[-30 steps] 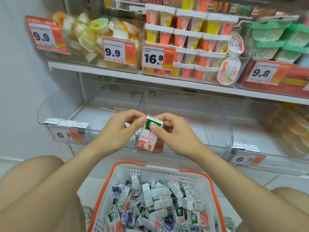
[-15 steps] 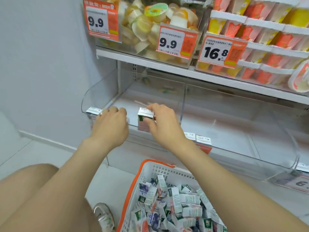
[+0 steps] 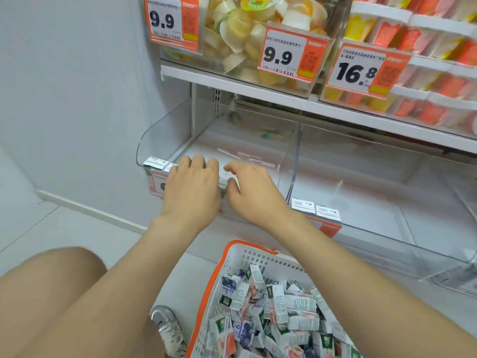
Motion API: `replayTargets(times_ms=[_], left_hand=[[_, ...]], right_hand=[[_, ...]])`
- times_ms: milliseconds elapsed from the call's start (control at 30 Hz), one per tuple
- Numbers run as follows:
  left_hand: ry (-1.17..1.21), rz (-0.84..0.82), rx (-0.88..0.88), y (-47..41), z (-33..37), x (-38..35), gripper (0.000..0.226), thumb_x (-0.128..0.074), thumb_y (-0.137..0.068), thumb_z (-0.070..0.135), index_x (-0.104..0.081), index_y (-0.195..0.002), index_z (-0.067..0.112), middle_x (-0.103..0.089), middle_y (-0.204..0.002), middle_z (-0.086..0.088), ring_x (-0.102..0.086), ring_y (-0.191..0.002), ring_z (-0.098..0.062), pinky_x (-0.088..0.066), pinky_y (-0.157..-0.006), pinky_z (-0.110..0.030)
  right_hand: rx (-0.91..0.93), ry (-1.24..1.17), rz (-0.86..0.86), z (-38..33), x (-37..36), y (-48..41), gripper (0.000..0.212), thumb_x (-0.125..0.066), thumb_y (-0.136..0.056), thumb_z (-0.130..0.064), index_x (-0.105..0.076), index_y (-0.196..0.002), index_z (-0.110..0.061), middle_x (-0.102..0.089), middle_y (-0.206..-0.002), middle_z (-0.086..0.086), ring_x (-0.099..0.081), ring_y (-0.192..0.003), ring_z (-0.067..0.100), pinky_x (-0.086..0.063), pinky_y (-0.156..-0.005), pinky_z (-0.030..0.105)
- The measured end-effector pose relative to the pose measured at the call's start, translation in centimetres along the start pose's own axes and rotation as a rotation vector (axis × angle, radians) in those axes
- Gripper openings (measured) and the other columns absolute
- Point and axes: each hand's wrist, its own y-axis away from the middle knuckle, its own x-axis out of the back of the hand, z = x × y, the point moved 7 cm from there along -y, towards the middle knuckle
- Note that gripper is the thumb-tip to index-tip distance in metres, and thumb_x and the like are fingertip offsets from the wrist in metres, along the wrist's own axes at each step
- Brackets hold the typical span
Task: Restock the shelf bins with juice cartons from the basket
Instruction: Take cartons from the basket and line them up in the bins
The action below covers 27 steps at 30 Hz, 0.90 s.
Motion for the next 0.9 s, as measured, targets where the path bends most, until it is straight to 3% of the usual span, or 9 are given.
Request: replayTargets(times_ms=[100,167,233,367,500,600,700,767,900], left_hand=[[0.078,0.054,-0.01,1.1,1.4,1.1,0.015,-0.063,-0.087,0.024,-0.051,-0.085,0.015,-0.055,-0.079,-0.006,-0.047,-0.075,-0.031,-0.027,-0.059,-0.035],[0.057,-0.081,-0.003,2.1,2.6,0.0,0.025,-0.057,-0.094,0.036,-0.046,-0.079,0.018,-0.048,-0.075,-0.002,-0.045,-0.069,-0.029,-0.028,-0.055,-0.033],[0.003,-0.208,-0.094,3.4,4.8,-1.3,0.034,-0.054,-0.097,0.044,-0.044,-0.074,0.02,-0.044,-0.075,0.0,-0.048,-0.07,-0.028,-0.036,-0.059,-0.032],[-0.045,-0.515,-0.275,6.4,8.8,-5.2,0.031,-0.052,-0.101,0.039,-0.044,-0.08,0.018,-0.048,-0.081,-0.003,-0.062,-0.087,-0.034,-0.04,-0.068,-0.034],[-0.112,-0.785,-0.39,9.2,11.0,-10.2,0.037,-0.05,-0.104,0.024,-0.035,-0.071,0.02,-0.043,-0.078,-0.002,-0.048,-0.068,-0.026,-0.043,-0.066,-0.035],[-0.163,-0.933,-0.429,11.1,11.5,-13.9,0.033,-0.05,-0.102,0.013,-0.035,-0.072,0.019,-0.04,-0.078,-0.002,-0.043,-0.062,-0.02,-0.043,-0.065,-0.037],[-0.219,-1.016,-0.436,12.8,11.4,-16.8,0.024,-0.052,-0.101,0.011,-0.042,-0.08,0.016,-0.042,-0.084,-0.002,-0.046,-0.065,-0.019,-0.044,-0.066,-0.037],[-0.224,-1.051,-0.432,13.6,11.2,-18.4,0.004,-0.053,-0.103,0.013,-0.055,-0.1,0.014,-0.043,-0.092,-0.002,-0.05,-0.071,-0.02,-0.046,-0.07,-0.037],[-0.178,-1.084,-0.437,15.4,11.4,-20.6,0.031,-0.051,-0.102,0.006,-0.052,-0.133,0.011,-0.047,-0.102,-0.003,-0.052,-0.083,-0.022,-0.045,-0.069,-0.034]], right_hand=[[0.118,-0.027,0.201,-0.9,3.0,3.6,0.029,-0.045,-0.091,-0.019,-0.067,-0.11,-0.017,-0.07,-0.091,-0.003,-0.063,-0.086,0.023,-0.053,-0.078,0.041],[0.127,-0.046,0.193,-0.5,4.0,6.6,0.03,-0.041,-0.088,-0.025,-0.068,-0.099,-0.017,-0.052,-0.06,-0.014,-0.052,-0.059,0.019,-0.047,-0.059,0.037],[0.123,-0.011,0.136,0.7,4.2,9.5,0.033,-0.039,-0.086,-0.027,-0.07,-0.091,-0.018,-0.041,-0.049,-0.016,-0.043,-0.048,0.016,-0.043,-0.05,0.034],[0.043,0.261,-0.177,5.3,1.7,13.9,0.036,-0.036,-0.089,-0.033,-0.07,-0.091,-0.022,-0.066,-0.066,0.0,-0.061,-0.061,0.027,-0.054,-0.06,0.04],[-0.132,0.416,-0.515,12.4,-1.8,17.1,0.029,-0.044,-0.095,-0.024,-0.068,-0.109,-0.015,-0.069,-0.098,0.013,-0.065,-0.085,0.036,-0.058,-0.073,0.042],[-0.204,0.432,-0.691,16.8,-4.6,19.1,0.032,-0.046,-0.094,-0.015,-0.068,-0.116,-0.007,-0.068,-0.109,0.018,-0.066,-0.095,0.038,-0.058,-0.078,0.044],[-0.224,0.422,-0.765,19.7,-6.7,20.6,0.029,-0.049,-0.096,-0.013,-0.067,-0.118,-0.006,-0.068,-0.113,0.019,-0.066,-0.1,0.038,-0.058,-0.085,0.05],[-0.236,0.409,-0.748,21.0,-7.9,21.3,0.026,-0.053,-0.1,-0.018,-0.06,-0.125,-0.011,-0.063,-0.118,0.015,-0.064,-0.102,0.036,-0.057,-0.084,0.048],[-0.342,0.288,-0.649,22.8,-9.9,22.8,0.055,-0.073,-0.09,-0.017,-0.037,-0.131,-0.022,-0.04,-0.128,0.007,-0.061,-0.089,0.029,-0.056,-0.085,0.051]])
